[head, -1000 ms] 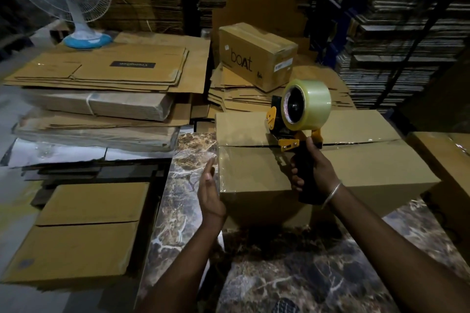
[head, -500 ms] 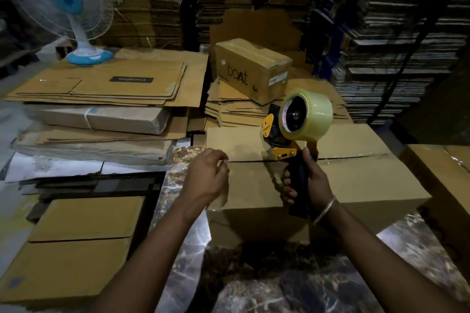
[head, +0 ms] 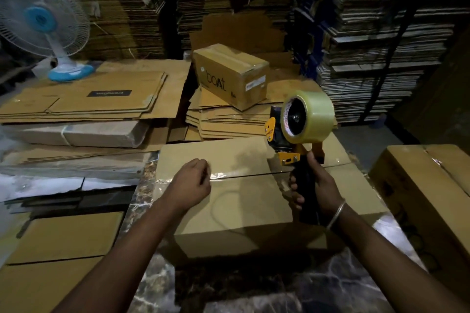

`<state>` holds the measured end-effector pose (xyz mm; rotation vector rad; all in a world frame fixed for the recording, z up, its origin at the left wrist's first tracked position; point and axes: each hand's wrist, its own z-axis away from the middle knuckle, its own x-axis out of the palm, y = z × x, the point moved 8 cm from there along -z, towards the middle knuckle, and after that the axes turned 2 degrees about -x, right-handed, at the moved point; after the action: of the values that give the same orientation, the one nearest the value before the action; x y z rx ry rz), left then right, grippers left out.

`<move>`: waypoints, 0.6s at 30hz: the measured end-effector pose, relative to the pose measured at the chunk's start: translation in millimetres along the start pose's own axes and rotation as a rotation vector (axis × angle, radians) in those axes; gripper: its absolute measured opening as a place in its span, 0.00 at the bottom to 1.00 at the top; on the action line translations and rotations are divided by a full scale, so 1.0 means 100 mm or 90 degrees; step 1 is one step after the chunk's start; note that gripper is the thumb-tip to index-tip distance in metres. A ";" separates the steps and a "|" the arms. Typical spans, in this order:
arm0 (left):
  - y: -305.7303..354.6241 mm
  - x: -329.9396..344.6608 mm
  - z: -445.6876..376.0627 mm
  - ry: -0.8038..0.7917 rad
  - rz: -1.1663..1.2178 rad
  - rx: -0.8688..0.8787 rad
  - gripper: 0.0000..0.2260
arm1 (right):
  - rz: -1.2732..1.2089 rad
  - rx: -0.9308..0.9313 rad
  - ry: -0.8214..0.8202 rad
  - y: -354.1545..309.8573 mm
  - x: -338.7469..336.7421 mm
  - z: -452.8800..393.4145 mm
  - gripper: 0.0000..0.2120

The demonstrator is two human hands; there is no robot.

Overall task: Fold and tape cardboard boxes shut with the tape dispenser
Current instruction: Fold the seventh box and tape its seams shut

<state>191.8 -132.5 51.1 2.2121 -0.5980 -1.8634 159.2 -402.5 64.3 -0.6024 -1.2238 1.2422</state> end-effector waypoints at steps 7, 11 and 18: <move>0.47 0.28 -0.15 -0.028 -0.036 0.000 0.02 | -0.038 -0.003 -0.018 -0.15 -0.64 -0.08 0.31; 0.82 0.45 -0.23 -0.049 -0.087 0.038 0.03 | -0.036 -0.015 -0.004 -0.27 -0.96 -0.07 0.30; 1.39 0.78 -0.48 -0.080 -0.039 0.056 0.06 | -0.074 0.051 -0.027 -0.33 -1.36 -0.04 0.31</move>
<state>223.2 -295.8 45.4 2.2019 -0.6532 -2.0571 193.7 -536.1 43.3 -0.4429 -1.2203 1.2054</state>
